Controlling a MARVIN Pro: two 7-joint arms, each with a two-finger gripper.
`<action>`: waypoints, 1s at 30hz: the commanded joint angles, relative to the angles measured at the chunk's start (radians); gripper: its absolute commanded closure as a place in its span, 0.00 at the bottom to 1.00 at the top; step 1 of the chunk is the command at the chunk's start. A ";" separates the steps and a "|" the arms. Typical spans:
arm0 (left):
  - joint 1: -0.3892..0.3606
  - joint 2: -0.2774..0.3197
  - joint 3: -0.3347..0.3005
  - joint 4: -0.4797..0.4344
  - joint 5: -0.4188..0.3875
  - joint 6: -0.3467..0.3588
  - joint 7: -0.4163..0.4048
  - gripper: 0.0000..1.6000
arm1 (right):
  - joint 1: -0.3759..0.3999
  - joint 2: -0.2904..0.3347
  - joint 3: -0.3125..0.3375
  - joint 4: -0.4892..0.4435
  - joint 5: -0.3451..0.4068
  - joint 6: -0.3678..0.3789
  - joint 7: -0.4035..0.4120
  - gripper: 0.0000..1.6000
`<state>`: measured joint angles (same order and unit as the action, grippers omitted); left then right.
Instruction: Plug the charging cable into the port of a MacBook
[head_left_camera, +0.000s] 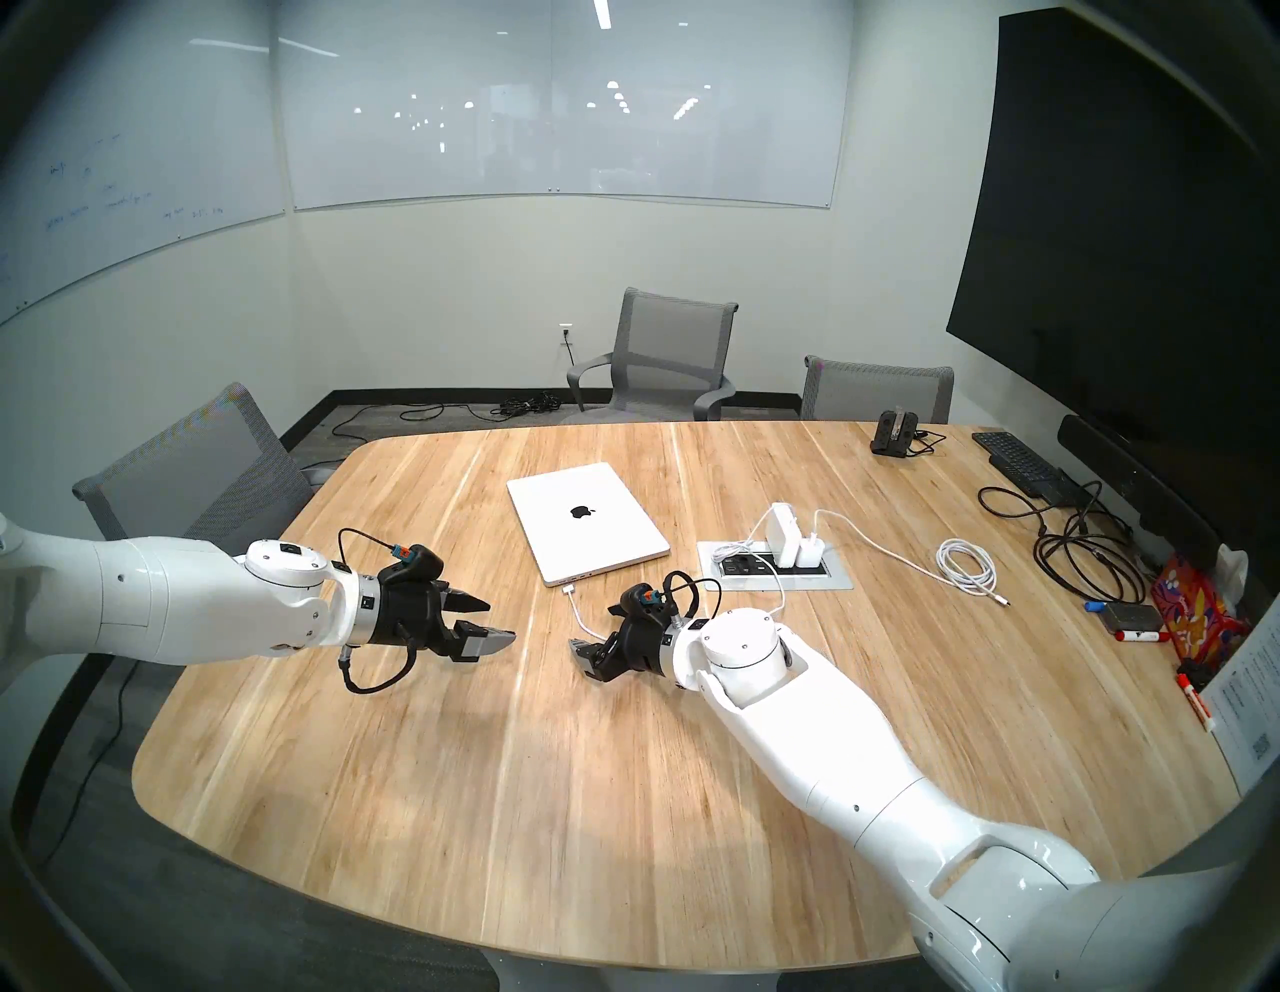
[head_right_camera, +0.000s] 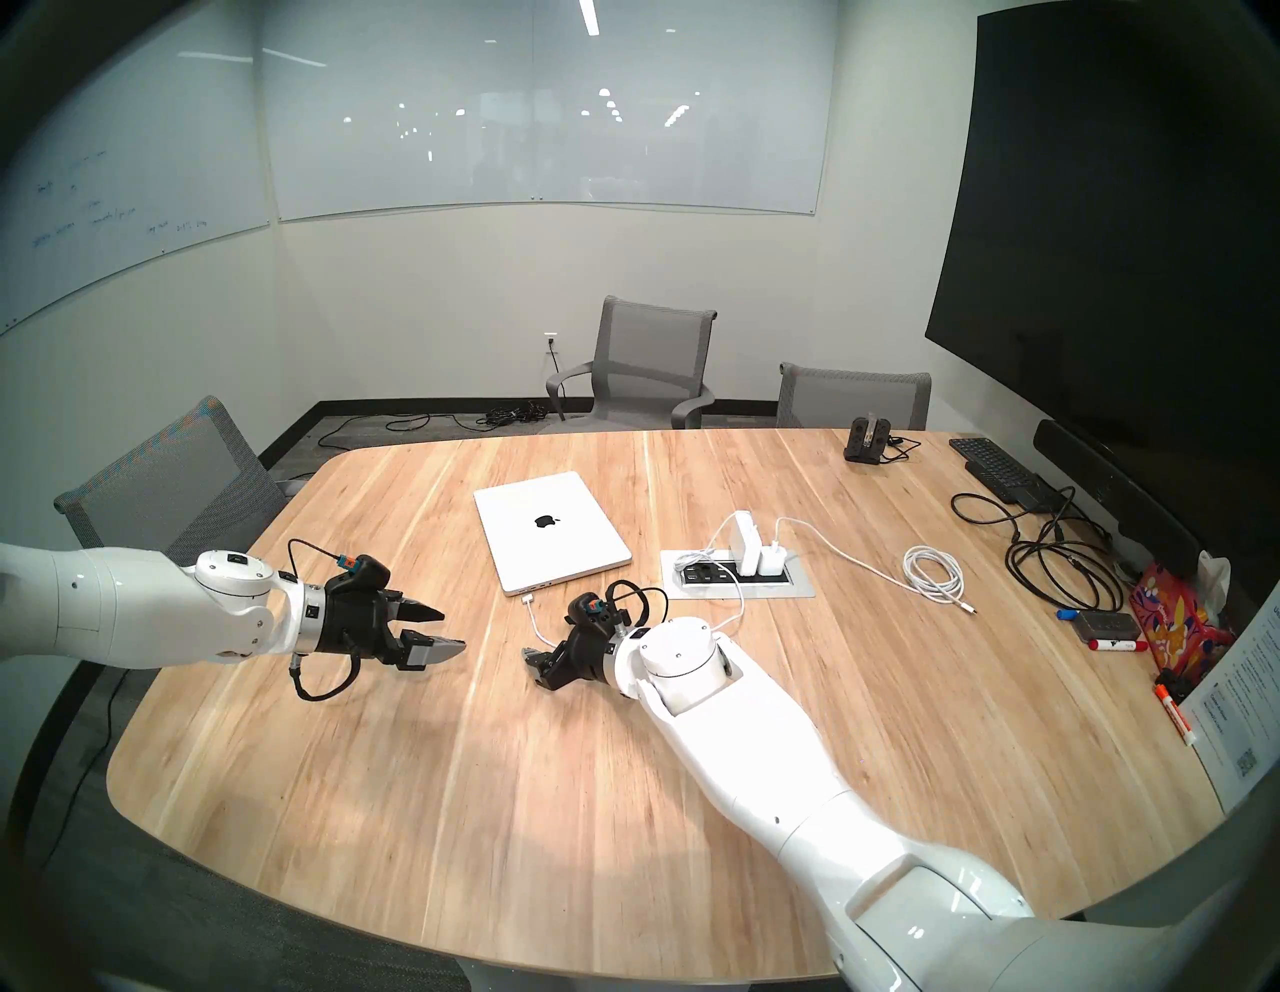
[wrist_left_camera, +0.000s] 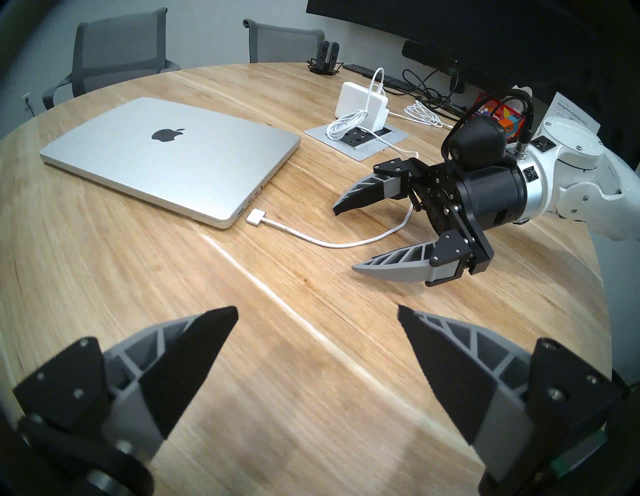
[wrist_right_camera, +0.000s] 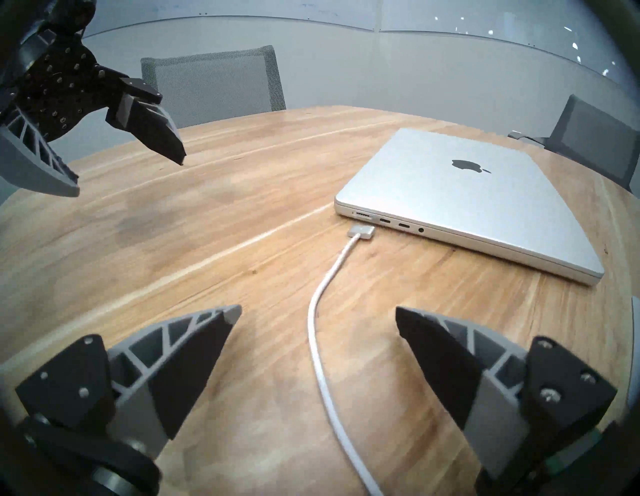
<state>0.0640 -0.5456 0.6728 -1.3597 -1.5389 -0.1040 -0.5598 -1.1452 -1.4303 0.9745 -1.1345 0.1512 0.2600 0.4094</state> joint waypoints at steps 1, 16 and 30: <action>-0.018 -0.003 -0.014 0.003 -0.001 -0.003 0.003 0.00 | 0.032 -0.068 0.017 0.014 0.010 -0.019 -0.047 0.00; -0.018 -0.003 -0.014 0.003 -0.001 -0.003 0.003 0.00 | 0.044 -0.124 -0.015 0.024 -0.019 0.022 -0.121 0.00; -0.018 -0.003 -0.014 0.002 -0.001 -0.003 0.003 0.00 | 0.020 -0.163 -0.007 0.011 -0.038 0.097 -0.217 0.00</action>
<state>0.0639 -0.5465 0.6728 -1.3594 -1.5392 -0.1042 -0.5590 -1.1268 -1.5537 0.9554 -1.1003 0.1067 0.3441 0.2309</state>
